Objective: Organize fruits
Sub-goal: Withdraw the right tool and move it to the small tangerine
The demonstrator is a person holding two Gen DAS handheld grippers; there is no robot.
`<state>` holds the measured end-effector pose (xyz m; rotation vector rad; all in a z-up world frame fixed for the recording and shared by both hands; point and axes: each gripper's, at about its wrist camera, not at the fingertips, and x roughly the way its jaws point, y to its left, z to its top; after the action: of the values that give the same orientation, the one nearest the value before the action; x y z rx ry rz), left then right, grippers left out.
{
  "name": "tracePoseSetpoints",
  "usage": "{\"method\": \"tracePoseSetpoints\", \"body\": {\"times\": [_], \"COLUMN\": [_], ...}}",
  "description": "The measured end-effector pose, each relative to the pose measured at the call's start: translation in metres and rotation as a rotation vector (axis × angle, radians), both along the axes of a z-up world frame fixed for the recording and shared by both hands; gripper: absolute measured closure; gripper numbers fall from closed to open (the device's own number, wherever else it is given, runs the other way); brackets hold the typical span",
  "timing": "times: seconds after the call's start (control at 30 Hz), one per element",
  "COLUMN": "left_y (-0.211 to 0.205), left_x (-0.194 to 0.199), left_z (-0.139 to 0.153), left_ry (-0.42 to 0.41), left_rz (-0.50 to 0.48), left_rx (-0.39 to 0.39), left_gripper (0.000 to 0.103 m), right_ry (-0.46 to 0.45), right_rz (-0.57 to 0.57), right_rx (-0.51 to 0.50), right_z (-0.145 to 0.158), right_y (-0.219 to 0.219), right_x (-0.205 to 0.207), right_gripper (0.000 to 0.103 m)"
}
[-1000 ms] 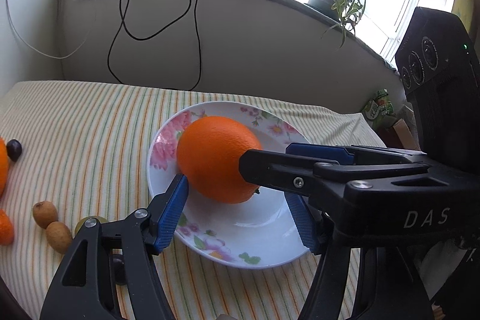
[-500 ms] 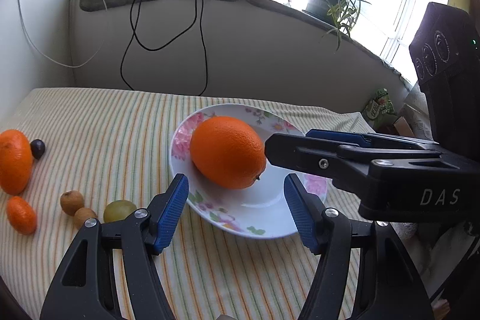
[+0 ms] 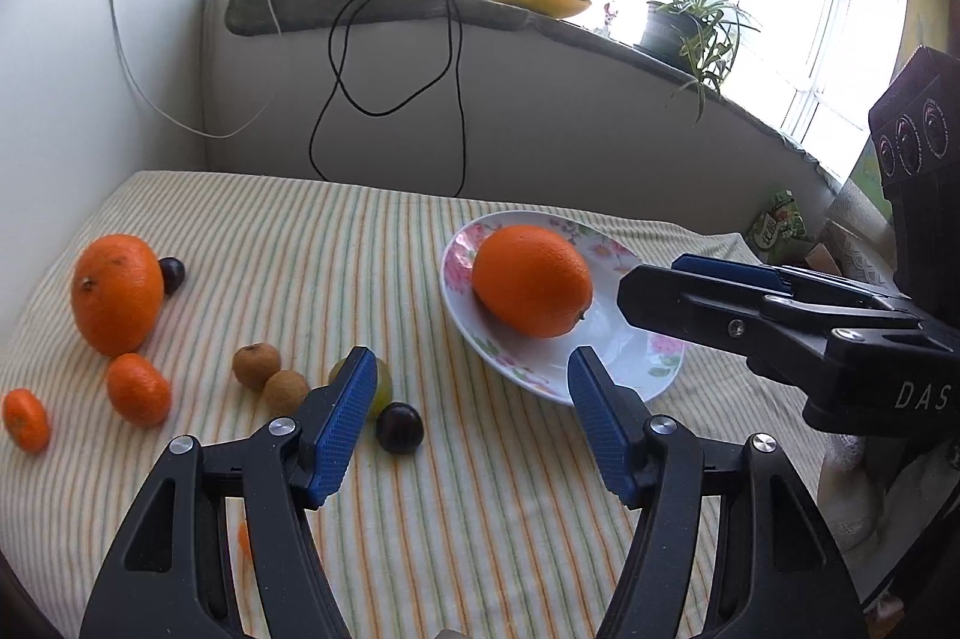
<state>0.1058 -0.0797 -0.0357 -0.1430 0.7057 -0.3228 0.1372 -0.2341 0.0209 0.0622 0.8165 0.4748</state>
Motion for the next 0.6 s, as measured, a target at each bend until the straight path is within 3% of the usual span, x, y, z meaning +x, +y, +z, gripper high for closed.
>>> {"method": "tracePoseSetpoints", "body": {"times": [0.33,0.6], "left_y": [0.052,0.105], "left_x": [-0.023,-0.044], "left_z": [0.004,-0.002], "left_ry": [-0.033,-0.035], "left_rz": [0.11,0.217], "left_rx": [0.016,0.074], "left_gripper": [0.037,0.037], "right_ry": [-0.051,-0.059], "right_rz": [0.056,0.162], "right_rx": [-0.023,-0.068], "right_z": [0.0,-0.019], "right_y": [0.03,0.074], "right_x": [-0.025,-0.044], "right_gripper": [0.032,0.033]}}
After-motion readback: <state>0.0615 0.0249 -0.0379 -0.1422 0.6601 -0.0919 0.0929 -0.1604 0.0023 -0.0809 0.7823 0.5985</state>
